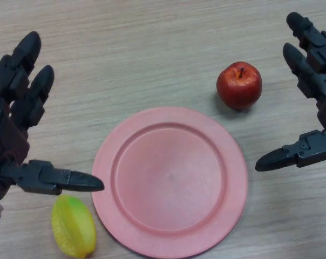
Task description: Pick up the red apple and place it on the plate
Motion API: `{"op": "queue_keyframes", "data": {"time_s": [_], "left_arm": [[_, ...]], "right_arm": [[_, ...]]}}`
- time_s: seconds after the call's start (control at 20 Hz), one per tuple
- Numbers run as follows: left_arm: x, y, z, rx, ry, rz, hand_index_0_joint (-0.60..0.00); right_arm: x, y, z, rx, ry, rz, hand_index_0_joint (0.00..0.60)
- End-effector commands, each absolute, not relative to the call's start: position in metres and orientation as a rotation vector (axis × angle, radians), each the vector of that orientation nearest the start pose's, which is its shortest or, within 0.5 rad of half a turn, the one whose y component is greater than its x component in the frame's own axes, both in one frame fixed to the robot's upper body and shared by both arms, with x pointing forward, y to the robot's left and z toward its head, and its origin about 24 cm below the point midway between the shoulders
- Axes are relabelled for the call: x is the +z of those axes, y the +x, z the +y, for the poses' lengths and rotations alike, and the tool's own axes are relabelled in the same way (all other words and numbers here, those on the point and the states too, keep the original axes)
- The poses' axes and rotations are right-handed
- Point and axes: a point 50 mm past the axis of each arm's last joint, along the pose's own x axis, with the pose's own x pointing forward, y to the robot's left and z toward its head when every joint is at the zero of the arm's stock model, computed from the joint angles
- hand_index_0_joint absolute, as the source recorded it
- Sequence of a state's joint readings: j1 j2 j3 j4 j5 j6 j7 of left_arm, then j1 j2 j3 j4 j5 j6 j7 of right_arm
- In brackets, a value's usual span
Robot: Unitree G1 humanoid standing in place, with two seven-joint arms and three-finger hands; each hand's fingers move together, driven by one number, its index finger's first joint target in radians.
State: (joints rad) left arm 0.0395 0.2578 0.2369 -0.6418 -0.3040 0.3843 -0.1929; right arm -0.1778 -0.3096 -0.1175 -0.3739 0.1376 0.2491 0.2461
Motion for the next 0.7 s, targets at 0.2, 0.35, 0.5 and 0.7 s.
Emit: {"op": "queue_keyframes", "data": {"time_s": [0.2,0.35,0.5,0.7], "left_arm": [[0.191,0.207,0.214,-0.085,0.131,-0.51,0.0],[0.191,0.206,0.214,-0.067,0.133,-0.52,0.0],[0.19,0.205,0.213,-0.068,0.127,-0.518,0.0],[0.193,0.202,0.215,-0.083,0.103,-0.508,0.0]], "right_arm": [[0.196,0.254,-0.189,0.214,-0.288,-0.547,0.0],[0.2,0.262,-0.187,0.229,-0.289,-0.548,0.0],[0.204,0.287,-0.184,0.237,-0.337,-0.546,0.0],[0.206,0.332,-0.175,0.173,-0.473,-0.548,0.0]]}}
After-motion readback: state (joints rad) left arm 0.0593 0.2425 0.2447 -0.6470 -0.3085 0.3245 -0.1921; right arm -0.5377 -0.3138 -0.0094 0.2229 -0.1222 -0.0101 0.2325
